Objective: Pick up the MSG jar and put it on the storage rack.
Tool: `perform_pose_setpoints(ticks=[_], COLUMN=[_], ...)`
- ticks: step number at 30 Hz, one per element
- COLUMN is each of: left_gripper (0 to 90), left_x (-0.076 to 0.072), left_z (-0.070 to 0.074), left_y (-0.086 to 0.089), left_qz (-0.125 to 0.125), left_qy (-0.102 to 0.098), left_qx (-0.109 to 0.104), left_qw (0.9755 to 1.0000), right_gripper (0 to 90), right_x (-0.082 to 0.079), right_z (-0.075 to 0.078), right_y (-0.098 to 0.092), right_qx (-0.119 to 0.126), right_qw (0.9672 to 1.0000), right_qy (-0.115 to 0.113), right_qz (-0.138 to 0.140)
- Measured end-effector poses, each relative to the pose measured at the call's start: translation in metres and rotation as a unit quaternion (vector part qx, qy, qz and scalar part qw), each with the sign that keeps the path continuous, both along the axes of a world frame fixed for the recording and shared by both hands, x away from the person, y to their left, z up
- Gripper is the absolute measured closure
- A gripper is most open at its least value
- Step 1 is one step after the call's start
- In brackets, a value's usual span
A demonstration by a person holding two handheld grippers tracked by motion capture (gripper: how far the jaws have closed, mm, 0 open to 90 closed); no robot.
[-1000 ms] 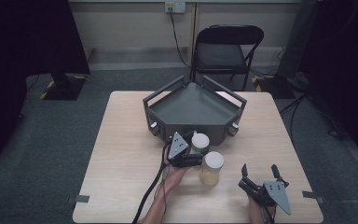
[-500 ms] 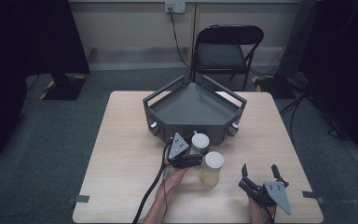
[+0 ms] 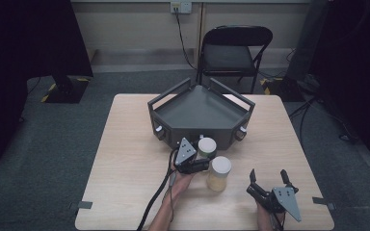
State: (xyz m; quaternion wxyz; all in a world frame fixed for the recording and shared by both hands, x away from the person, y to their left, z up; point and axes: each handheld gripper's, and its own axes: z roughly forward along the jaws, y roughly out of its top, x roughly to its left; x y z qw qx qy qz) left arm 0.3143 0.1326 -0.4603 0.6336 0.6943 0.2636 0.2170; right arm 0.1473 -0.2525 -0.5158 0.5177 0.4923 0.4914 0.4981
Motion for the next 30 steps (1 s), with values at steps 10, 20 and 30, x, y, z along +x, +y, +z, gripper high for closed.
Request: perform_pose_setpoints(ticks=[10,20,30], left_gripper=[33.6,33.7,33.7], left_x=[-0.01,-0.013,-0.013], left_z=[0.001,0.006,0.011], left_y=[-0.008,-0.009,-0.003], left_qz=[0.024,0.028,0.018], left_qy=[-0.005,-0.012,-0.013], left_qx=[0.008,0.021,0.019], left_qw=[0.9997,0.9993,0.9996], right_gripper=[0.0,0.0,0.0], right_x=[0.0,0.0,0.0], right_z=[0.0,0.0,0.0], right_y=[0.0,0.0,0.0], right_qx=[0.0,0.0,0.0], right_qw=[1.0,1.0,1.0], right_qy=[0.0,0.0,0.0], right_qz=[0.0,-0.001,-0.001])
